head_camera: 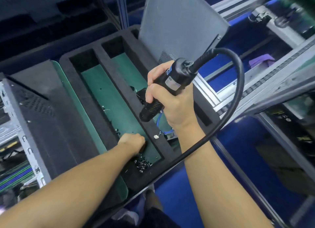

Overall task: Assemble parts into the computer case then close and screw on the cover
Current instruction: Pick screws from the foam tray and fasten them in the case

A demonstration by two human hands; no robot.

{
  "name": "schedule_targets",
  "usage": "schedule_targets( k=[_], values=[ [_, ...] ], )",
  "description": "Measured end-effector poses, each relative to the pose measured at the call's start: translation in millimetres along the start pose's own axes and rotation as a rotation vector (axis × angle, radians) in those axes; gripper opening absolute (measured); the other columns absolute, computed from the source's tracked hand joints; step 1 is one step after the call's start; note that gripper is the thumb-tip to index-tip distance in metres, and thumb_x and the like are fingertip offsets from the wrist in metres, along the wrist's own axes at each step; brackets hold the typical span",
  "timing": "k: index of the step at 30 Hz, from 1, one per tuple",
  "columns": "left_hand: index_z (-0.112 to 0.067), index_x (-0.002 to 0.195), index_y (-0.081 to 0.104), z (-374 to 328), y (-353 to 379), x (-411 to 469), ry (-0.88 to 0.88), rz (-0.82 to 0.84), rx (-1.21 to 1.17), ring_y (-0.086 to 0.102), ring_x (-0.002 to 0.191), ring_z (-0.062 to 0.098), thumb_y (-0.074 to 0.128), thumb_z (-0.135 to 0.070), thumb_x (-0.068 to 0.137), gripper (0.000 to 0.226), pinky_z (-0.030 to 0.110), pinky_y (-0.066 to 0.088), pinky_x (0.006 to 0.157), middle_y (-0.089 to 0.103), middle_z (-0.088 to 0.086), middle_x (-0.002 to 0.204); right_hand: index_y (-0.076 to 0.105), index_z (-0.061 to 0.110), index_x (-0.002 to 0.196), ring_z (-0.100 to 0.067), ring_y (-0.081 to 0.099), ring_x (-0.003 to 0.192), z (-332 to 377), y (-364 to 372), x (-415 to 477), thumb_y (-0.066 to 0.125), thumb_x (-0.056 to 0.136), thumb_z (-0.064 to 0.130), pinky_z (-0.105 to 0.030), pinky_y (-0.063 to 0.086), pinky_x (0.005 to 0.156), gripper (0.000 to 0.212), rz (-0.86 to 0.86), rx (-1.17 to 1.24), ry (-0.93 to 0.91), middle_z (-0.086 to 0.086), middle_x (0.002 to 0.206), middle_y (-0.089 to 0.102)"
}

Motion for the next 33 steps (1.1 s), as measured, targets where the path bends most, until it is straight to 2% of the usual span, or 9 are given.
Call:
schedule_targets(
  k=[4,9,12,14,16,19,23,27,33],
  values=[
    [-0.014,0.112,0.063,-7.6,2.6,3.2,0.011,-0.072,0.099,0.066,0.103,0.031,0.062,-0.014,0.091,0.021,0.036,0.043,0.066,0.066,0.005,0.115,0.06,0.017,0.081,-0.028,0.052,0.051,1.2,0.4,1.5,0.057,0.071,-0.009,-0.03,0.046,0.059,0.028,0.006,0.014,0.002,-0.01,0.075,0.058],
    [-0.01,0.11,0.063,-5.7,3.6,3.0,-0.01,-0.06,0.037,0.066,0.1,0.034,0.056,-0.01,0.093,0.019,0.039,0.047,0.068,0.065,0.009,0.113,0.062,0.025,0.079,-0.027,0.052,0.051,4.0,4.5,1.3,0.056,0.071,-0.011,-0.031,0.046,0.058,0.037,0.018,0.02,0.007,-0.011,0.075,0.058],
    [-0.009,0.108,0.066,5.4,-9.7,-0.3,-0.053,-0.035,-0.287,0.066,0.101,0.033,0.063,-0.018,0.089,0.02,0.037,0.052,0.078,0.066,0.01,0.111,0.062,0.026,0.079,-0.026,0.051,0.051,9.9,9.7,0.9,0.055,0.073,-0.011,-0.033,0.046,0.057,0.037,0.039,0.019,0.003,-0.011,0.073,0.057],
    [-0.016,0.095,0.074,22.5,-33.2,-6.1,-0.044,-0.058,-0.535,0.067,0.094,0.023,0.072,-0.019,0.082,0.014,0.027,0.052,0.079,0.072,0.003,0.1,0.062,0.025,0.08,-0.027,0.051,0.051,17.5,16.2,3.3,0.056,0.073,-0.008,-0.032,0.046,0.058,0.034,0.054,0.018,-0.007,-0.012,0.072,0.057],
    [-0.022,0.074,0.075,53.3,-61.7,-24.2,-0.075,-0.126,-0.722,0.065,0.078,0.013,0.075,-0.017,0.077,0.006,0.02,0.048,0.069,0.071,-0.007,0.079,0.062,0.023,0.079,-0.028,0.05,0.05,27.2,27.2,8.4,0.057,0.072,-0.006,-0.031,0.045,0.057,0.03,0.066,0.023,-0.023,-0.014,0.07,0.056],
    [-0.022,0.051,0.07,105.8,-95.9,-69.6,-0.129,-0.3,-1.151,0.066,0.055,0.008,0.076,-0.008,0.073,0.027,0.016,0.047,0.051,0.07,-0.004,0.062,0.063,0.026,0.077,-0.033,0.048,0.049,45.2,53.9,19.4,0.057,0.071,-0.003,-0.033,0.043,0.057,0.029,0.109,0.031,-0.065,-0.02,0.066,0.053],
    [-0.004,0.085,0.074,147.2,-111.8,-139.7,0.052,-0.444,-1.821,0.069,0.07,0.016,0.072,0.005,0.082,0.01,0.023,0.056,0.066,0.072,0.014,0.08,0.064,0.026,0.078,-0.035,0.05,0.052,68.8,103.6,32.0,0.059,0.071,-0.001,-0.039,0.044,0.058,0.028,0.193,0.076,-0.137,-0.014,0.072,0.057],
    [-0.003,0.116,0.065,168.6,-97.8,-197.7,0.223,-0.609,-2.262,0.069,0.081,0.009,0.068,-0.006,0.085,0.03,0.02,0.057,0.073,0.071,0.006,0.093,0.062,0.02,0.081,-0.035,0.049,0.05,90.7,157.0,38.1,0.058,0.071,-0.001,-0.043,0.044,0.055,0.024,0.27,0.154,-0.203,-0.01,0.072,0.058],
    [-0.005,0.114,0.062,186.4,-62.0,-252.8,0.365,-0.768,-2.587,0.07,0.076,0.01,0.066,-0.008,0.079,0.036,0.022,0.058,0.068,0.07,0.007,0.087,0.063,0.023,0.077,-0.029,0.049,0.047,111.3,228.2,28.4,0.058,0.071,0.002,-0.039,0.045,0.056,0.022,0.374,0.219,-0.24,-0.007,0.071,0.058]
  ],
)
Point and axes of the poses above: each hand's wrist, its own x-axis towards the middle knuckle, its own y-axis out of the palm, z = x × y, the point moved 5 cm from there along x, towards the middle knuckle
